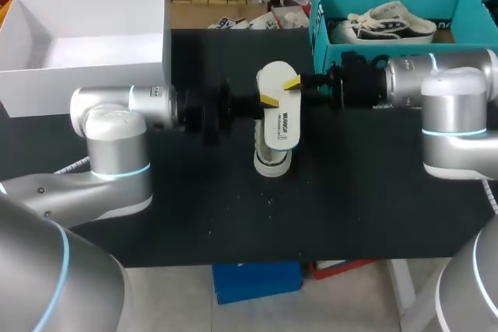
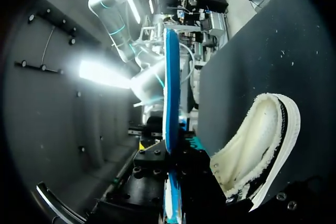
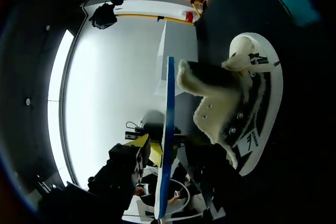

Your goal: Take the shoe out of the shoebox, open the shoe tongue, remove and reinsert the insole, then place the shoe into the shoebox

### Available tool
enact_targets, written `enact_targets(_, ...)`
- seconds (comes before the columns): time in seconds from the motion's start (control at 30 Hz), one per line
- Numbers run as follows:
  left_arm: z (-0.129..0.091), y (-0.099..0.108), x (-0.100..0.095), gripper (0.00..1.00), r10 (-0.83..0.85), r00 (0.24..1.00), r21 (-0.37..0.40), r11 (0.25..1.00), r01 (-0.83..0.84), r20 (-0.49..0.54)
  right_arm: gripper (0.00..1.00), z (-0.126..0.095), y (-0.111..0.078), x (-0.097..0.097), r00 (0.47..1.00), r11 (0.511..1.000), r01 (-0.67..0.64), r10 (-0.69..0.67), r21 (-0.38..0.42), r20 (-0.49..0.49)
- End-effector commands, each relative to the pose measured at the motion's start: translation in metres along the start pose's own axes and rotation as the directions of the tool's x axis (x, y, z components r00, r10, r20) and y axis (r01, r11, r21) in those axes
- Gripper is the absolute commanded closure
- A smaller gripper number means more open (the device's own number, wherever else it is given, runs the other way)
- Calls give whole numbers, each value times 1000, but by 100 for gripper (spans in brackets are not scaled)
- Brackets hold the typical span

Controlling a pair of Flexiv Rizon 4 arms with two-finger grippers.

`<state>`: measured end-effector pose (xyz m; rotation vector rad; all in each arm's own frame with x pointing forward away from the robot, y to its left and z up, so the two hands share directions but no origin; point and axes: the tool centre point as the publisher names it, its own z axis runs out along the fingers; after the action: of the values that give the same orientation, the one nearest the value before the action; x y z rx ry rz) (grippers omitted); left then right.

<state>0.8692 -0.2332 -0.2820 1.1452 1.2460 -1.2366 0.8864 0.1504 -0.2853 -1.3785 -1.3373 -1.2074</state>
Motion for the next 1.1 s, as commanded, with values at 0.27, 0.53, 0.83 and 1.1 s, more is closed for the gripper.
enact_targets(0.27, -28, -41, 1, 100, -80, 989, 33, 996, 84, -124, 0, -44, -25, -5, 996, 992, -36, 46, -122, 82)
enact_targets(0.53, -44, -72, 1, 100, -159, 967, 81, 981, 178, -199, 0, -81, -42, -9, 985, 975, -44, 79, -219, 155)
enact_targets(0.83, -58, -98, 10, 100, -222, 932, 121, 957, 265, -288, 0, -119, -60, -6, 973, 953, -35, 101, -301, 207)
enact_targets(1.1, -60, -112, 11, 100, -229, 913, 148, 945, 292, -338, 0, -145, -79, 0, 964, 937, -24, 115, -350, 241)
